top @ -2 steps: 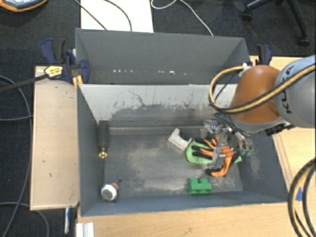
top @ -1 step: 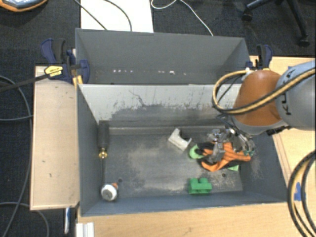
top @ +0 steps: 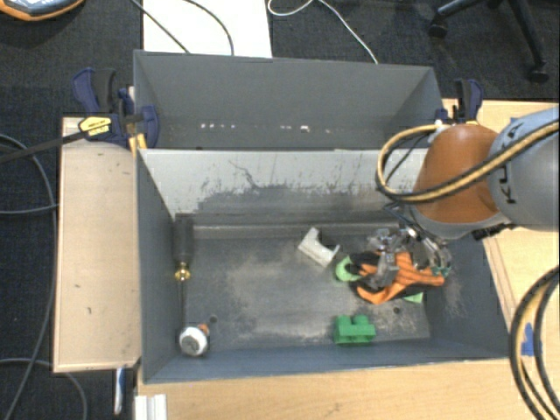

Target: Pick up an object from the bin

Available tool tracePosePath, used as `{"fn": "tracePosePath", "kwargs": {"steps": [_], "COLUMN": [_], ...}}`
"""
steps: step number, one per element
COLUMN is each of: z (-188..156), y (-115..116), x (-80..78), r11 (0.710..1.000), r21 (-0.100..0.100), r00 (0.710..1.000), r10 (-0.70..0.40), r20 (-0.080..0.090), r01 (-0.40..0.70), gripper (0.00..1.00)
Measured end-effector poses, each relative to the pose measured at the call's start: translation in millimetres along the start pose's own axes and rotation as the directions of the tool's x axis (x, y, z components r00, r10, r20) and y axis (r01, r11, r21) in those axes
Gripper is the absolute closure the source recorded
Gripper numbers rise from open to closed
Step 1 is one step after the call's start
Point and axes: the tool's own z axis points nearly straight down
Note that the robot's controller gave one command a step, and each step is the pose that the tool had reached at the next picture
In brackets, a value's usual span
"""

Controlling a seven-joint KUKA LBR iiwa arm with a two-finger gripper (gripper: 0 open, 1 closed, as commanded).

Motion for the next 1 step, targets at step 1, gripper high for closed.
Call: {"fn": "tracePosePath", "kwargs": {"steps": [1], "z": [-85.6], "y": [-14.9], "x": [11.1], "r11": [1.000], "r21": [0.000], "r00": [1.000], "r10": [0.020], "r20": [-0.002], "r01": [-0.020], "gripper": [1.00]}}
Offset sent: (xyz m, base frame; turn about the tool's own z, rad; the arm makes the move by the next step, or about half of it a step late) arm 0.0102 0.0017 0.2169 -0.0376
